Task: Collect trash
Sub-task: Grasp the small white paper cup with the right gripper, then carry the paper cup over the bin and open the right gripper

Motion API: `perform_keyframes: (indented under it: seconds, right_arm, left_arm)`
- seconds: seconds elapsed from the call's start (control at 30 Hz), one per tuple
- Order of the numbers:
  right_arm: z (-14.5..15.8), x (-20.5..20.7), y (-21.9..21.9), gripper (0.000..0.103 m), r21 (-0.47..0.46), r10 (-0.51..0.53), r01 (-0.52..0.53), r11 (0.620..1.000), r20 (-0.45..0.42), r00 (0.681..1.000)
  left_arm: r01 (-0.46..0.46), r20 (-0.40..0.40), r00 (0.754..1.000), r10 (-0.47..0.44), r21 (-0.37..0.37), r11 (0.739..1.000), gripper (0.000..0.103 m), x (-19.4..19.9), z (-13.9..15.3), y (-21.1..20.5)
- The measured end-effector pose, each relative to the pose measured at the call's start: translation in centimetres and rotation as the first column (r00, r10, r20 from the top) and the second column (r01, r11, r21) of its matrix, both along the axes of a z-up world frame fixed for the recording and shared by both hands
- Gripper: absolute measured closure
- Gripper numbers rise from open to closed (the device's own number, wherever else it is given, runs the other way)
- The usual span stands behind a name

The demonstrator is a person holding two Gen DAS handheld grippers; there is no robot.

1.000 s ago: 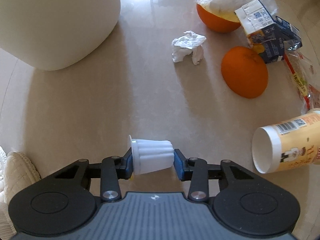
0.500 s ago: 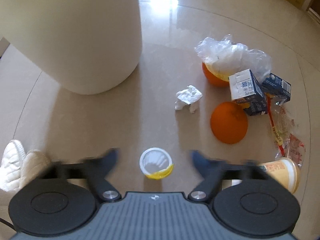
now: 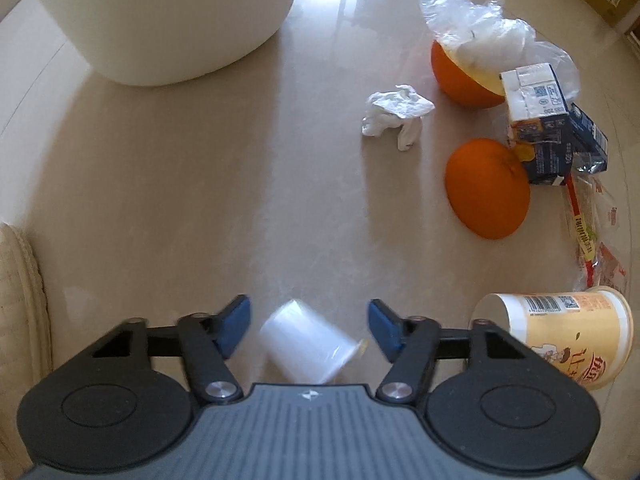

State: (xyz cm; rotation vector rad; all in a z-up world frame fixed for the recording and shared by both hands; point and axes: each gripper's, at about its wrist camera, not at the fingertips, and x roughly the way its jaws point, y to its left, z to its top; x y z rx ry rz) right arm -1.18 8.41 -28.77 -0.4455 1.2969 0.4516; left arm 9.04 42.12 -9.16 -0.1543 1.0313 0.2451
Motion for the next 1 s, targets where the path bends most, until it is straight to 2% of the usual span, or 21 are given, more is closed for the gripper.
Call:
perform_keyframes:
  seconds: [0.07,0.13,0.27,0.33,0.43,0.53,0.6,0.73,0.83,0.87,0.9,1.0]
  right_arm:
    - [-0.3,0.0,0.1,0.056,-0.017,-0.003,0.003,1.000,-0.019,1.000]
    - [-0.3,0.1,-0.4,0.056,-0.009,-0.025,0.025,1.000,-0.047,0.999]
    - [0.7,0.2,-1.6,0.042,0.040,0.003,-0.001,0.999,-0.046,0.999]
    - [0.9,0.4,-2.1,0.042,0.050,0.034,-0.031,0.998,-0.063,0.997]
    - [0.7,0.0,-2.0,0.042,0.038,0.131,-0.128,0.991,-0.083,0.988]
    - [0.6,-0.8,-1.4,0.042,-0.001,0.254,-0.255,0.967,-0.081,0.964]
    - [0.0,-1.1,-1.2,0.042,-0.025,0.288,-0.291,0.956,-0.087,0.954]
    - [-1.3,-0.4,-1.5,0.042,-0.022,0.201,-0.206,0.978,-0.141,0.969]
    - [-1.7,-0.1,-1.6,0.044,-0.022,0.147,-0.151,0.988,-0.146,0.978]
    - [-1.7,-0.1,-1.5,0.048,-0.021,0.147,-0.151,0.988,-0.147,0.978]
    - [-1.6,-0.2,-1.4,0.060,-0.024,0.149,-0.155,0.988,-0.149,0.977]
    - [-1.4,0.0,-1.2,0.063,-0.039,0.157,-0.164,0.986,-0.146,0.977]
  left_arm:
    - [0.000,-0.001,1.000,0.000,0.001,1.000,0.088,0.0,0.0,0.1]
    - [0.000,-0.002,1.000,0.000,-0.001,1.000,0.088,0.1,0.0,0.1]
    - [0.000,-0.004,1.000,0.000,0.005,1.000,0.088,0.1,-0.1,0.0]
    - [-0.001,-0.004,1.000,0.001,0.003,1.000,0.088,0.1,-0.1,0.0]
    - [-0.002,-0.003,1.000,0.002,-0.002,1.000,0.088,0.1,-0.1,0.2]
    - [-0.002,-0.003,1.000,0.002,-0.003,1.000,0.088,0.1,-0.1,0.2]
    - [-0.004,-0.004,1.000,0.004,-0.006,1.000,0.088,0.2,-0.1,0.3]
    - [-0.003,-0.002,1.000,0.003,-0.006,1.000,0.088,0.1,-0.1,0.4]
    - [-0.003,-0.005,1.000,0.003,-0.003,1.000,0.088,0.1,-0.1,0.3]
    - [-0.004,-0.005,1.000,0.004,-0.003,1.000,0.088,0.2,-0.2,0.3]
    - [-0.005,-0.004,1.000,0.005,-0.004,1.000,0.088,0.1,-0.2,0.3]
    - [-0.009,-0.006,1.000,0.009,-0.006,1.000,0.088,0.2,-0.2,0.3]
